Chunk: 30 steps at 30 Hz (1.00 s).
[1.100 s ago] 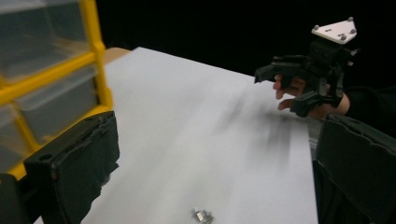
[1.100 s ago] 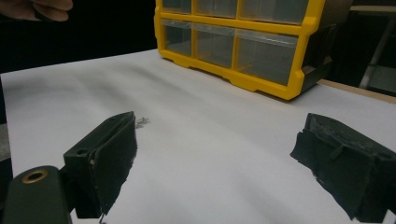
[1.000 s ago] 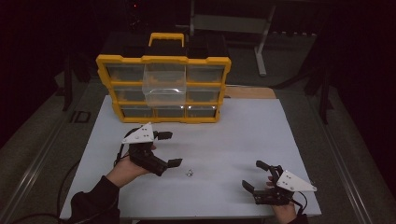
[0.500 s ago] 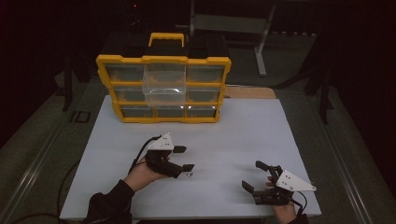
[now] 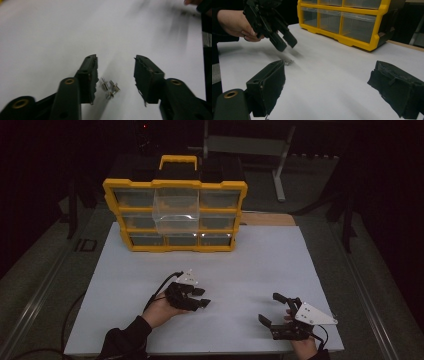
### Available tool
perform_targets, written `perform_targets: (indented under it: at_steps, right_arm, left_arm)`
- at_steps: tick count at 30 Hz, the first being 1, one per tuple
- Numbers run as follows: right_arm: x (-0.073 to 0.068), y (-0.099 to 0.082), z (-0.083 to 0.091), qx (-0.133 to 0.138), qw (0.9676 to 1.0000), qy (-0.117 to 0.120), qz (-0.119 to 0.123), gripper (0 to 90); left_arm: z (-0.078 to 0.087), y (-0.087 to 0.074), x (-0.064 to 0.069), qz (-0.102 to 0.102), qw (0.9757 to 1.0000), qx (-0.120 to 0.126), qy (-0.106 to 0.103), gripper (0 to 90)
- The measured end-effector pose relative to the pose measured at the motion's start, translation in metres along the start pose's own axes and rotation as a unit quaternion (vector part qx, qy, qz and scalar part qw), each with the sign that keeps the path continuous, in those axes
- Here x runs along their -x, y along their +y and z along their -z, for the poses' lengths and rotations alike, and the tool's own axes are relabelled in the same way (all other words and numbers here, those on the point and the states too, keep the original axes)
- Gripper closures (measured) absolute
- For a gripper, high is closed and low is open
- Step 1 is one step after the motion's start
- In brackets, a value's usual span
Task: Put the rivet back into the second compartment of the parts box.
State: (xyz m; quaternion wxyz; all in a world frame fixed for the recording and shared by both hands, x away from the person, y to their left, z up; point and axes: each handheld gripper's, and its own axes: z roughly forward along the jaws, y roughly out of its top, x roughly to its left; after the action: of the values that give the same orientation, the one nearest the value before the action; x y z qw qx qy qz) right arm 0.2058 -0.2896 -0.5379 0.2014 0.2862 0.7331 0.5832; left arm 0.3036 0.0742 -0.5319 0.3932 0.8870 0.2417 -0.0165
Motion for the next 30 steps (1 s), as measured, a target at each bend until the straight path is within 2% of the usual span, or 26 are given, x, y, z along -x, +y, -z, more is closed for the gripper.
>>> perform_targets:
  at_steps: [3, 5, 13, 18, 22, 25, 27, 30]
  right_arm:
    - [0.0, 0.0, 0.0, -0.002, 1.0, 0.001, 0.001, 11.3]
    - [0.0, 0.0, 0.0, -0.002, 1.0, 0.001, 0.002, 11.3]
    - [0.0, -0.001, -0.001, -0.005, 1.0, 0.0, 0.003, 11.2]
    - [0.0, -0.001, -0.001, -0.005, 1.0, 0.001, 0.003, 11.3]
    - [0.0, -0.001, -0.001, -0.005, 1.0, 0.001, 0.003, 11.2]
    - [0.0, -0.001, -0.001, -0.005, 1.0, 0.002, 0.002, 11.3]
    - [0.0, -0.001, -0.001, -0.005, 1.0, 0.002, 0.001, 11.3]
    - [0.0, -0.001, -0.001, -0.005, 1.0, 0.002, 0.001, 11.3]
  left_arm:
    - [-0.005, -0.001, -0.002, 0.005, 0.9999, -0.014, 0.0, 64.3]
    - [-0.009, -0.001, -0.003, 0.006, 0.9996, -0.029, -0.001, 66.9]
    - [-0.017, -0.002, -0.004, 0.003, 0.9988, -0.05, 0.003, 76.6]
    - [-0.022, -0.004, -0.007, 0.004, 0.9981, -0.061, 0.007, 79.3]
    - [-0.022, -0.005, -0.008, 0.008, 0.9983, -0.058, 0.004, 80.4]
    - [-0.022, -0.004, -0.008, 0.004, 0.9981, -0.061, 0.007, 81.3]
    - [-0.022, -0.004, -0.01, 0.005, 0.9982, -0.06, 0.0, 81.5]
    - [-0.021, -0.004, -0.014, 0.014, 0.9984, -0.054, -0.005, 81.8]
